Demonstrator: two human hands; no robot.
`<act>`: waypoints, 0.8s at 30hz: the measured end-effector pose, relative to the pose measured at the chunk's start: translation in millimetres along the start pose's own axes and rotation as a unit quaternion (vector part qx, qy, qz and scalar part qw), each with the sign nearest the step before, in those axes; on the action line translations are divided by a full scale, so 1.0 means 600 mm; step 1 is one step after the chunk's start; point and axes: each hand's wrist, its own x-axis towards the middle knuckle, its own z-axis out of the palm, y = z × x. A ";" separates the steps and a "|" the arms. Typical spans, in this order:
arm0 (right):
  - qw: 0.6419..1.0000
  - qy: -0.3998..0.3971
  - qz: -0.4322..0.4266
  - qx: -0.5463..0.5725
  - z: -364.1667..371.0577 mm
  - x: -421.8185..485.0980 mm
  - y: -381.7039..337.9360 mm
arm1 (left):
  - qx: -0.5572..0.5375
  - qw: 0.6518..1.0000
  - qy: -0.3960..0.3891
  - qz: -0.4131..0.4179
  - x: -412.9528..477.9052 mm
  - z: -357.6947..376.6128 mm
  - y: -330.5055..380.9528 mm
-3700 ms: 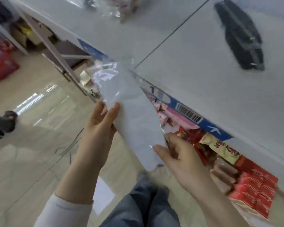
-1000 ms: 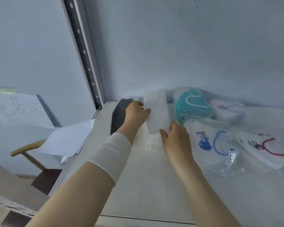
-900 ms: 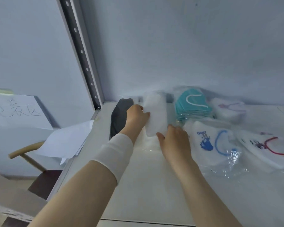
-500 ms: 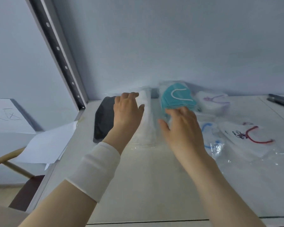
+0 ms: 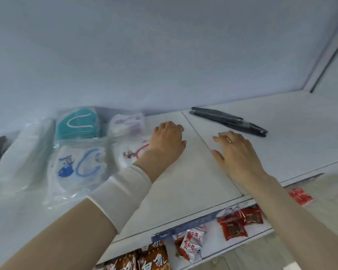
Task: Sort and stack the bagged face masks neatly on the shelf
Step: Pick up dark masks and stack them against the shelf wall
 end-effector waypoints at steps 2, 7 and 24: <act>1.000 -0.015 0.020 -0.016 -0.009 -0.018 0.090 | -0.007 0.999 -0.035 0.007 0.017 0.033 0.081; 0.994 -0.070 0.085 0.017 -0.022 -0.028 0.243 | -0.095 0.991 -0.094 -0.032 0.072 0.093 0.212; 0.975 -0.189 -0.075 0.087 0.057 0.221 0.344 | -0.297 0.923 -0.004 -0.247 0.256 0.171 0.260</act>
